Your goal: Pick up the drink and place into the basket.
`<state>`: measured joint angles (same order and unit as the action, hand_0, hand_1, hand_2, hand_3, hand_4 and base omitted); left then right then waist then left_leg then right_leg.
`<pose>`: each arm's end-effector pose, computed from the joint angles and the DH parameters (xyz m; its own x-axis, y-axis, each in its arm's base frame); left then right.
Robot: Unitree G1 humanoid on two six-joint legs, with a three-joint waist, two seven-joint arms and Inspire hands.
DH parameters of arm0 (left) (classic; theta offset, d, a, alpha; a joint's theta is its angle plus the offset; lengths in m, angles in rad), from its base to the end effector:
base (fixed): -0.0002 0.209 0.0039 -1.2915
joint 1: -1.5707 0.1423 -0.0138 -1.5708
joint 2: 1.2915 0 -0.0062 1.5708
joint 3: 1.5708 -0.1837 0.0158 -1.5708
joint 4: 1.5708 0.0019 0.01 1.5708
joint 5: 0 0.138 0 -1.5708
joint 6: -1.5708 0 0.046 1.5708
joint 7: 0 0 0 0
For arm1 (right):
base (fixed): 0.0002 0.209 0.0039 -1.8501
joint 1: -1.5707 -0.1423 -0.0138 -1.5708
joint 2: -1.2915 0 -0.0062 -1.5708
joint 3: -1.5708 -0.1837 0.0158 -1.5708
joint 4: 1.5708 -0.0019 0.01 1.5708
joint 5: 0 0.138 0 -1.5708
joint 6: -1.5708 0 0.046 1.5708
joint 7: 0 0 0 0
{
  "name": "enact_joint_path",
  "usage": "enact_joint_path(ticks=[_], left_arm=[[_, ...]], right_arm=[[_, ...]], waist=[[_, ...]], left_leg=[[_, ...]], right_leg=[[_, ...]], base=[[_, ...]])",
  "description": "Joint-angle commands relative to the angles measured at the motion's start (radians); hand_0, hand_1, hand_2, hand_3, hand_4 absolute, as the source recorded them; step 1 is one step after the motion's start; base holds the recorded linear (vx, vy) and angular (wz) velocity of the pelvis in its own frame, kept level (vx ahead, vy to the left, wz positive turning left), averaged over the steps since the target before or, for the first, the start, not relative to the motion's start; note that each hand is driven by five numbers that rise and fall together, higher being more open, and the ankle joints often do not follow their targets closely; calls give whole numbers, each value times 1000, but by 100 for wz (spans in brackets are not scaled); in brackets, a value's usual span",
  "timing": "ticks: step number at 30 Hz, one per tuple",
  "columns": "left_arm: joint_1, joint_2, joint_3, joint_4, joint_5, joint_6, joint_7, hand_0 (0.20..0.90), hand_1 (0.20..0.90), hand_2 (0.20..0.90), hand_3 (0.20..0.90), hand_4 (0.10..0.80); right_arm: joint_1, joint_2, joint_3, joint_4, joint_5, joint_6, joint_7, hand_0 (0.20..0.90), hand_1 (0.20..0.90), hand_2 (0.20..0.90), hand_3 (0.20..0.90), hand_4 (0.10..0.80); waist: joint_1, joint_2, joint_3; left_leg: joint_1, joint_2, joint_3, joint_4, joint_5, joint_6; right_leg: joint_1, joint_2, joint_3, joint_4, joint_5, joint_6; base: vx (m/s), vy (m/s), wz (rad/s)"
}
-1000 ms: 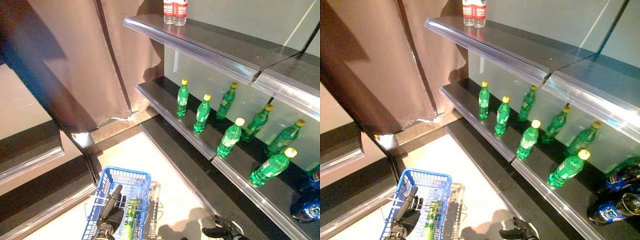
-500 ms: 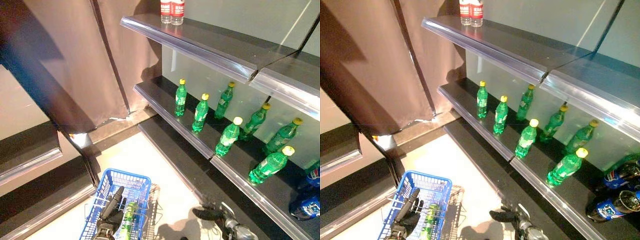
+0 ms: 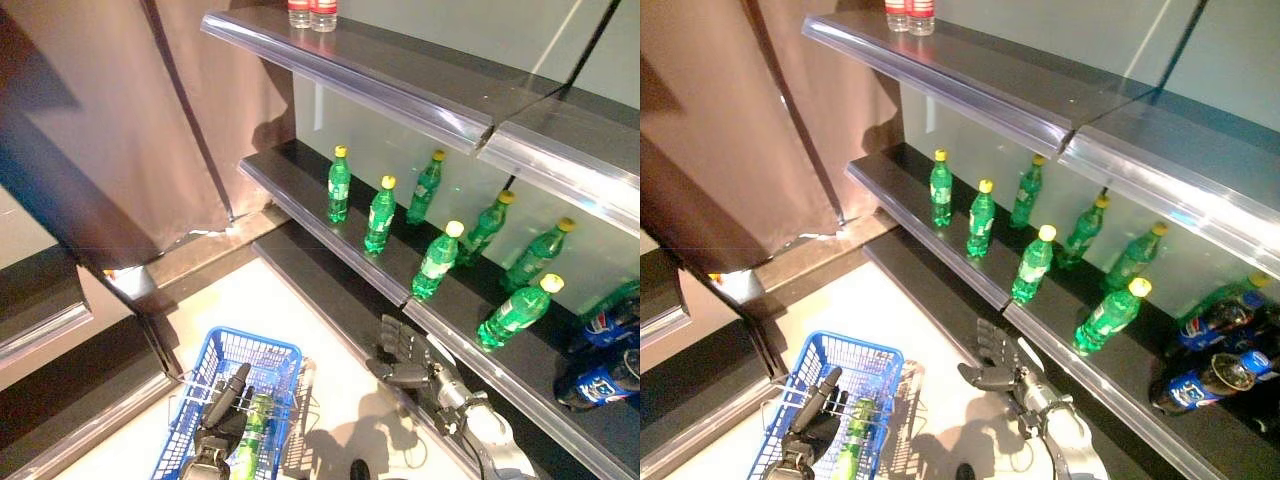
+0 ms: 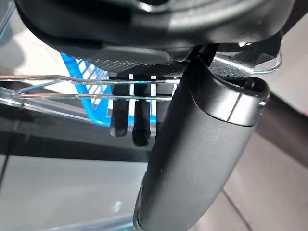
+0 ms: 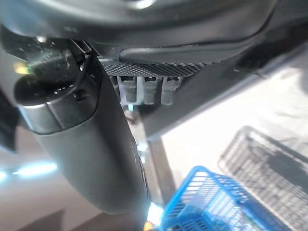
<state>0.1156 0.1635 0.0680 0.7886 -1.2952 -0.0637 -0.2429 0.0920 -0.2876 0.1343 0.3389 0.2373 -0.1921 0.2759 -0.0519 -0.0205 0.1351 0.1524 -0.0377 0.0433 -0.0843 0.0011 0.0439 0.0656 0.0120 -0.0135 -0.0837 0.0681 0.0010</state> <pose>0.1026 0.2166 -0.0913 0.7922 0.1612 -0.5886 -0.6027 0.3584 -0.7129 0.1661 -0.2003 -0.0206 0.9209 0.2878 -0.2630 -0.2950 0.9554 0.0123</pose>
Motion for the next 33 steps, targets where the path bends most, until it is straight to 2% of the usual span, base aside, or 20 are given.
enact_joint_path(ticks=[1,12,17,20,23,33], left_arm=[[-115,40,43,-198,37,-57,-86,300,300,300,200,100],[-97,29,57,-198,70,-33,-109,300,300,300,200,100],[-100,23,54,-192,76,-31,-114,300,300,300,200,100],[-93,22,60,-181,74,-34,-122,300,300,300,200,100],[-85,21,70,-182,69,-42,-120,300,300,300,200,100],[-91,18,73,-178,60,-42,-114,300,300,300,200,100]], right_arm=[[-29,-50,-80,-156,42,-157,-12,900,900,900,900,800],[32,-63,-179,-306,106,-315,-23,900,900,900,900,800],[36,-74,-224,-372,141,-397,-78,900,900,900,900,800],[45,-71,-261,-398,160,-435,-122,900,900,900,900,800],[59,-57,-287,-413,182,-467,-153,900,900,900,900,800],[76,-30,-308,-385,198,-484,-234,900,900,900,900,800]], waist=[[-23,3,-43],[-72,14,-19],[-88,21,-12],[-98,26,-12],[-102,27,-9],[-105,21,-22]], left_leg=[[-33,-40,34,36,-39,16],[-47,-53,72,59,-56,37],[-54,-58,90,64,-59,40],[-55,-59,109,63,-61,41],[-56,-58,137,68,-65,40],[-54,-53,153,63,-66,40]], right_leg=[[-10,-50,7,60,-9,62],[-62,-63,75,101,5,87],[-80,-68,94,110,14,98],[-90,-69,96,113,16,104],[-100,-70,74,121,12,108],[-90,-51,90,89,18,100]], base=[[-13,38,-23],[-21,53,-24],[-18,57,-20],[-8,67,-13],[-14,33,-16],[1,-44,-27]])
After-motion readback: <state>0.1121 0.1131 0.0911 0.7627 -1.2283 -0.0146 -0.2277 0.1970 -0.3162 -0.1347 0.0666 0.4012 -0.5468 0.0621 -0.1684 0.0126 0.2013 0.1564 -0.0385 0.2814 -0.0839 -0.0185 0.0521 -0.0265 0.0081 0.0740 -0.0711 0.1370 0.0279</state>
